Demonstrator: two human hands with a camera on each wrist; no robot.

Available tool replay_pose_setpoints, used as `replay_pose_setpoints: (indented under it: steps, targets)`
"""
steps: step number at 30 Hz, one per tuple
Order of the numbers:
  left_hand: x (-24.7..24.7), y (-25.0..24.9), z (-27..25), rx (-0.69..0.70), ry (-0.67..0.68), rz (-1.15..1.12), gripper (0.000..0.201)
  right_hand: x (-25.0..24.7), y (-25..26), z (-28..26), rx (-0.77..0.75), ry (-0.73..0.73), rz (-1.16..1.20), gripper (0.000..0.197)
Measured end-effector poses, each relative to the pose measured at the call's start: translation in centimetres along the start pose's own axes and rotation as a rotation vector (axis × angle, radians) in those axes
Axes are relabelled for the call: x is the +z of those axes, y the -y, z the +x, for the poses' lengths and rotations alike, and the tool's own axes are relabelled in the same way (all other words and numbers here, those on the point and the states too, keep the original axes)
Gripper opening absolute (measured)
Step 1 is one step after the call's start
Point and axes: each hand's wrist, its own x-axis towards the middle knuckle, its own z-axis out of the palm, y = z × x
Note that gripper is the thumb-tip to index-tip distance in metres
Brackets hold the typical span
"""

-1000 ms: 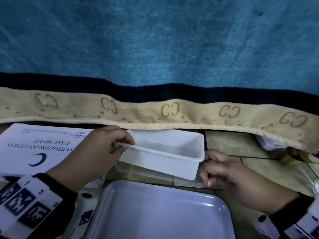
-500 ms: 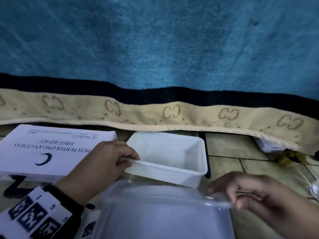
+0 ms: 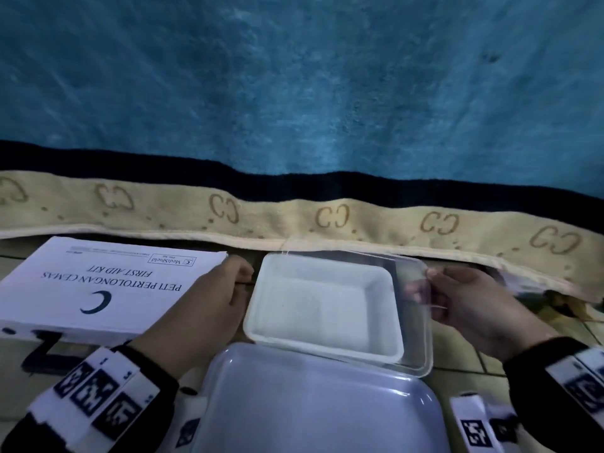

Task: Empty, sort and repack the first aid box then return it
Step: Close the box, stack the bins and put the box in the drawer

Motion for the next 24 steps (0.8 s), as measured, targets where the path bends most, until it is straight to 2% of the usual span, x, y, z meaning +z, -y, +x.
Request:
replay_pose_setpoints:
  steps: [2,9,16,20,22,24]
  targets:
    - [0.2,-0.3,0.5,-0.051,0.025,0.021,0.032,1.0,-0.3,1.1,0.021,-0.049,-0.104,0.025]
    - [0.9,-1.0,1.8,-0.106,0.110,0.076,0.034,3.4,-0.5,3.1,-0.010,-0.099,-0.423,0.037]
    - [0.9,-0.9,3.1,-0.113,0.090,0.167,0.038,4.0,0.0,3.3,-0.053,-0.213,-0.556,0.014]
    - [0.8,-1.0,3.8,-0.075,0.138,0.440,0.045,4.3,0.1,3.4,-0.079,-0.205,-0.606,0.014]
    - [0.8,-1.1,4.0,-0.070,0.153,0.503,0.043,4.4,0.4,3.3,-0.124,-0.210,-0.771,0.009]
    - [0.7,-1.5,4.0,-0.065,0.171,0.534,0.040,4.5,1.3,2.4,-0.194,-0.188,-1.002,0.029]
